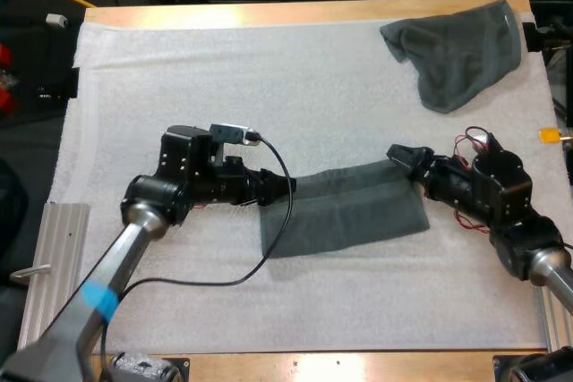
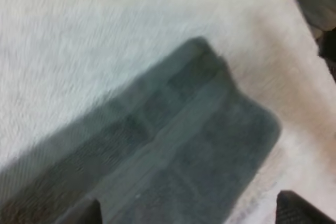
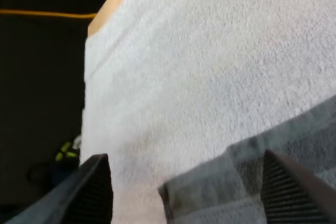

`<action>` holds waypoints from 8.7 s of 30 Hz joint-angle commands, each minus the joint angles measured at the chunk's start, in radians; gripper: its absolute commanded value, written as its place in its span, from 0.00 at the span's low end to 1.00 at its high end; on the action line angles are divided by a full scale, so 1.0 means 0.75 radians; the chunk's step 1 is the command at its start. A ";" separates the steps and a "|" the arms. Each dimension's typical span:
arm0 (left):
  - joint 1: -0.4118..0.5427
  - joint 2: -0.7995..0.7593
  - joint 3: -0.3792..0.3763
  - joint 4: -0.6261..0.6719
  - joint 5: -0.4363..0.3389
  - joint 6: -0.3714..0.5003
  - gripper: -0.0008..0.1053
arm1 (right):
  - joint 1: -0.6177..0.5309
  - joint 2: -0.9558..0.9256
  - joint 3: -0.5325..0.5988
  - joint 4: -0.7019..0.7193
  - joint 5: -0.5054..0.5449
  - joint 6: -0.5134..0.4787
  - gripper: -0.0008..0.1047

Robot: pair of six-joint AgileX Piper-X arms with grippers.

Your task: Pick towel from pile, fold and stack

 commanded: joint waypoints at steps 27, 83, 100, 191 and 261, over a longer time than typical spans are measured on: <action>-0.002 -0.895 -0.010 0.842 -0.252 -0.163 0.62 | -0.001 -0.231 -0.563 1.544 0.144 -0.832 0.68; -0.002 -1.029 -0.010 0.818 -0.246 -0.522 0.62 | -0.153 0.793 -0.551 0.976 -0.358 -0.910 0.68; -0.002 -1.029 -0.010 0.952 -0.227 -0.361 0.62 | -0.108 0.563 -0.551 1.339 0.305 -0.983 0.01; -0.002 -1.029 -0.010 1.005 -0.079 -0.125 0.62 | 0.575 -0.483 -0.551 1.534 0.380 -0.461 0.68; -0.323 0.541 -0.014 -0.270 -0.034 -0.585 0.68 | 0.575 -0.901 -0.551 1.894 0.671 -0.337 0.68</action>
